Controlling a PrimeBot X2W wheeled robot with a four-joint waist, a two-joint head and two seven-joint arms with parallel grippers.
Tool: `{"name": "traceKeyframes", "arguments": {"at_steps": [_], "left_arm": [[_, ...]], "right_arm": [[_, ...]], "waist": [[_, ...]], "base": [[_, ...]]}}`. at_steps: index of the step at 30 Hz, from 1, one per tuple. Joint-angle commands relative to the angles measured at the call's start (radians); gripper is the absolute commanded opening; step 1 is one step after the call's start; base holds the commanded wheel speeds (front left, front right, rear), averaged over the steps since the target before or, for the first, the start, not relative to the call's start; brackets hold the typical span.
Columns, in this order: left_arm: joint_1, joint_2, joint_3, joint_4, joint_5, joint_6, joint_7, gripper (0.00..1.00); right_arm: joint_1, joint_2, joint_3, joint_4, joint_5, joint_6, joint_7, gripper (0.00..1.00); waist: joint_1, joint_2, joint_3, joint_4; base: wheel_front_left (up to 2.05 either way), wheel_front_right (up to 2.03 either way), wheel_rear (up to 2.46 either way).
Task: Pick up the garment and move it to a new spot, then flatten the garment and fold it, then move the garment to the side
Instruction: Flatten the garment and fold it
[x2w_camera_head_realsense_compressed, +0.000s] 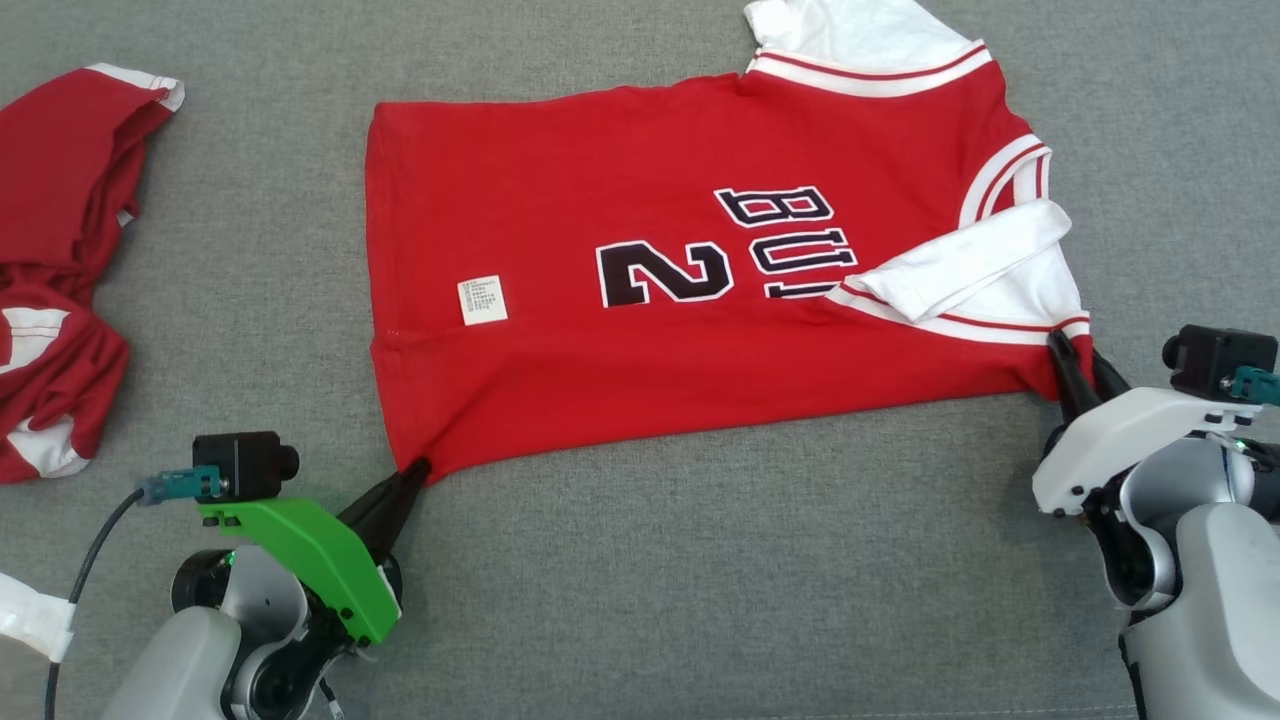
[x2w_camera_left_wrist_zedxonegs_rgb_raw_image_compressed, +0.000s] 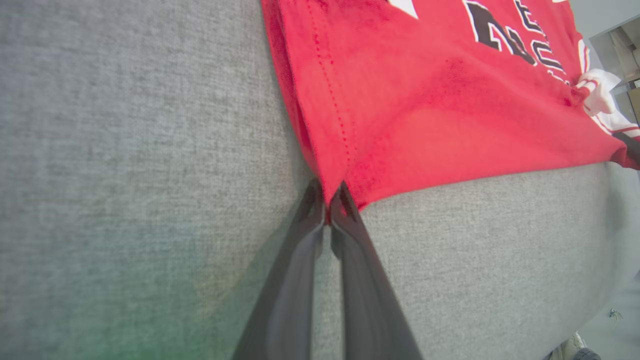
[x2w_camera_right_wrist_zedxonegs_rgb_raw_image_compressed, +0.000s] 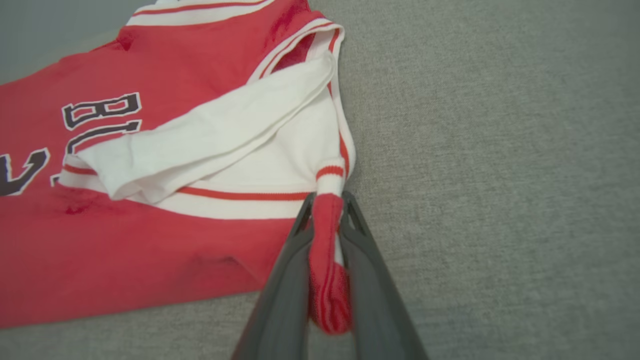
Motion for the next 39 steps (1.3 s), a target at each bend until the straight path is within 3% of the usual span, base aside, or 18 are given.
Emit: {"name": "traceKeyframes", "arguments": {"at_steps": [1,13,19,20,21,22,30,34,35,36,39], "left_arm": [[0.033,0.013,-0.009,0.003,-0.016,-0.003,0.021,0.0],[0.214,0.169,-0.014,-0.314,-0.18,-0.013,0.143,0.0],[0.275,0.17,-0.012,-0.342,-0.168,0.026,0.128,0.01],[0.272,0.163,-0.014,-0.337,-0.161,0.035,0.12,0.33],[0.267,0.158,-0.018,-0.335,-0.151,0.04,0.112,1.0],[0.261,0.157,-0.021,-0.333,-0.135,0.045,0.106,1.0],[0.179,0.232,0.031,-0.427,-0.017,0.082,0.052,1.0],[0.043,0.241,0.065,-0.456,0.014,0.094,0.059,1.0],[-0.049,0.22,0.068,-0.431,0.023,0.095,0.059,1.0],[-0.049,0.22,0.068,-0.431,0.023,0.095,0.059,1.0],[-0.185,0.178,0.051,-0.36,0.031,0.076,0.069,1.0]], "right_arm": [[0.006,-0.013,-0.009,-0.015,0.024,-0.002,0.008,0.0],[0.197,-0.106,-0.016,-0.259,0.199,-0.002,0.215,0.0],[0.269,-0.134,0.003,-0.289,0.218,-0.002,0.251,0.0],[0.27,-0.138,0.002,-0.282,0.205,-0.002,0.243,0.11],[0.267,-0.137,0.003,-0.276,0.199,-0.002,0.234,0.8],[0.267,-0.134,0.003,-0.269,0.195,-0.002,0.232,1.0],[0.202,-0.198,-0.019,-0.445,0.238,-0.001,0.279,1.0],[0.026,-0.227,-0.016,-0.528,0.202,-0.001,0.323,1.0],[-0.102,-0.226,0.014,-0.518,0.164,-0.001,0.34,1.0],[-0.102,-0.226,0.014,-0.518,0.164,-0.001,0.34,1.0],[-0.292,-0.211,0.072,-0.437,0.087,-0.001,0.365,1.0]], "waist": [[0.0,0.0,-0.012,-0.002],[0.0,0.0,-0.047,-0.01],[0.0,0.0,-0.014,-0.013],[0.0,0.0,-0.008,-0.012],[0.0,0.0,-0.002,-0.01],[0.0,0.0,0.003,-0.009],[0.0,0.0,0.095,0.009],[0.0,0.0,0.185,0.024],[0.0,0.0,0.235,0.036],[0.0,0.0,0.235,0.036],[0.0,0.0,0.302,0.06]], "base": [[0.0,0.0,0.0],[0.0,0.0,0.0],[0.0,0.0,0.0],[0.0,0.0,0.0],[0.0,0.0,0.0],[0.0,0.0,0.0],[0.0,0.0,0.0],[0.0,0.0,0.0],[0.0,0.0,0.0],[0.0,0.0,0.0],[0.0,0.0,0.0]]}}
